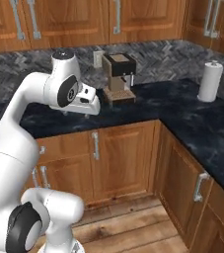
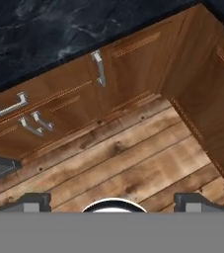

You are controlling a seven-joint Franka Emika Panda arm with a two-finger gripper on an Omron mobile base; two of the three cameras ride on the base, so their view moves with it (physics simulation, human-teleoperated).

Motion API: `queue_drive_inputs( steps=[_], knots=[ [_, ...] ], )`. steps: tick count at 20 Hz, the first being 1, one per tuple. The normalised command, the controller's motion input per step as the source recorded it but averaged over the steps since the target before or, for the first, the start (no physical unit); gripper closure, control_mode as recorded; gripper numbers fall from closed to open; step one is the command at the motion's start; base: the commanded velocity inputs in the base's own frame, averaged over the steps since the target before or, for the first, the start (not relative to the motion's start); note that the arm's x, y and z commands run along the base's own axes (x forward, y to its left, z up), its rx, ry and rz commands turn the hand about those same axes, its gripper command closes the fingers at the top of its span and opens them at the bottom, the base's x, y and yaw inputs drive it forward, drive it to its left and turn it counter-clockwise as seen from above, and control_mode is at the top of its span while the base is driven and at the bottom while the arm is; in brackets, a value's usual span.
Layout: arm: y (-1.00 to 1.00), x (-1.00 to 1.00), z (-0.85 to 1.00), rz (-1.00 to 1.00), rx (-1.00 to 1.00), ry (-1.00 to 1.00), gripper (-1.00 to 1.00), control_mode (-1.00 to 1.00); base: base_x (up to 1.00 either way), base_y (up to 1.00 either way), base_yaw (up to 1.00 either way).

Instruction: Navigate to the toaster oven.

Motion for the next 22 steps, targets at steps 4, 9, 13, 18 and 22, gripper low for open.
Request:
queue_drive_inputs(
  steps=[4, 9, 13, 18, 22],
  knots=[
    [0.0, 0.0, 0.0, 0.0, 0.0, 0.0, -1.0, 1.0, -0.29, 0.54, 0.67],
    [0.0, 0.0, 0.0, 0.0, 0.0, 0.0, -1.0, 1.0, -0.19, 0.56, 0.66],
    [0.0, 0.0, 0.0, 0.0, 0.0, 0.0, -1.0, 1.0, -0.14, 0.51, 0.61],
    [0.0, 0.0, 0.0, 0.0, 0.0, 0.0, -1.0, 1.0, -0.01, 0.04, 0.01],
    [0.0, 0.0, 0.0, 0.0, 0.0, 0.0, -1.0, 1.0, 0.3, 0.5, 0.0]
  ],
)
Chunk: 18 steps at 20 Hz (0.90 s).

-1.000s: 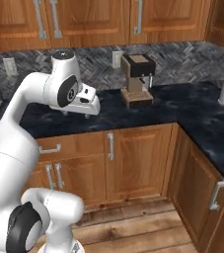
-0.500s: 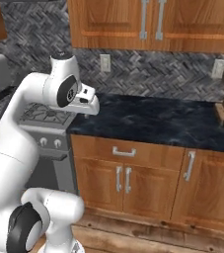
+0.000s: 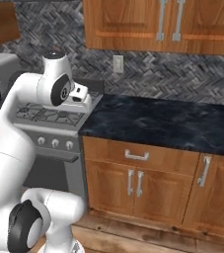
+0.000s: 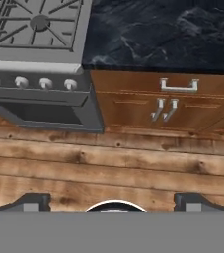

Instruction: Navigate to the toaster oven.

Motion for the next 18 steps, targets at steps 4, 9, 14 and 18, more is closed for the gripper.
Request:
queue_drive_inputs(
  steps=[4, 9, 14, 18],
  knots=[
    [0.0, 0.0, 0.0, 0.0, 0.0, 0.0, -1.0, 1.0, 0.26, 0.94, 0.0],
    [0.0, 0.0, 0.0, 0.0, 0.0, 0.0, -1.0, 1.0, 0.27, 0.9, 0.0],
    [0.0, 0.0, 0.0, 0.0, 0.0, 0.0, -1.0, 1.0, 0.23, 0.86, 0.0],
    [0.0, 0.0, 0.0, 0.0, 0.0, 0.0, -1.0, 1.0, 0.21, 0.9, 0.0]
  ],
)
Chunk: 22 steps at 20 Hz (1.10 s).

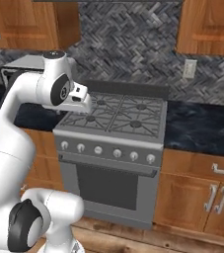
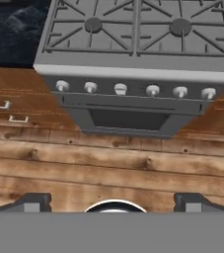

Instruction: Navigate to the toaster oven.

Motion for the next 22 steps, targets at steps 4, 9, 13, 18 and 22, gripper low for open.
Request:
queue_drive_inputs(
  steps=[4, 9, 13, 18, 22],
  knots=[
    [0.0, 0.0, 0.0, 0.0, 0.0, 0.0, -1.0, 1.0, 0.3, 1.0, 0.0],
    [0.0, 0.0, 0.0, 0.0, 0.0, 0.0, -1.0, 1.0, 0.36, 0.96, 0.02],
    [0.0, 0.0, 0.0, 0.0, 0.0, 0.0, -1.0, 1.0, 0.38, 0.72, 0.04],
    [0.0, 0.0, 0.0, 0.0, 0.0, 0.0, -1.0, 1.0, 0.25, 0.45, 0.05],
    [0.0, 0.0, 0.0, 0.0, 0.0, 0.0, -1.0, 1.0, 0.14, 0.08, 0.01]
  ],
)
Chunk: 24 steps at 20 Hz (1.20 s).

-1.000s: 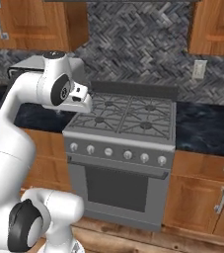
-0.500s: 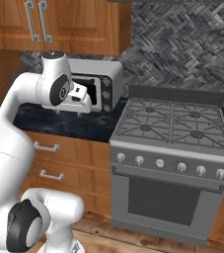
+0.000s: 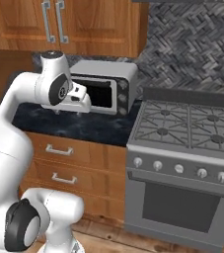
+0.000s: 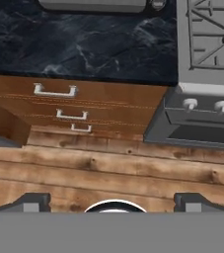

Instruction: Navigate to the toaster oven.

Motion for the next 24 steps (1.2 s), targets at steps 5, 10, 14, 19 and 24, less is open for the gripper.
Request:
queue_drive_inputs(
  steps=[5, 10, 14, 19, 24],
  knots=[
    [0.0, 0.0, 0.0, 0.0, 0.0, 0.0, -1.0, 1.0, 0.75, 0.19, 0.0],
    [0.0, 0.0, 0.0, 0.0, 0.0, 0.0, -1.0, 1.0, 0.68, 0.34, 0.0],
    [0.0, 0.0, 0.0, 0.0, 0.0, 0.0, -1.0, 1.0, 0.2, 0.23, 0.0],
    [0.0, 0.0, 0.0, 0.0, 0.0, 0.0, -1.0, 1.0, 0.4, 0.11, 0.0],
    [0.0, 0.0, 0.0, 0.0, 0.0, 0.0, -1.0, 1.0, 0.53, 0.07, 0.0]
  ],
)
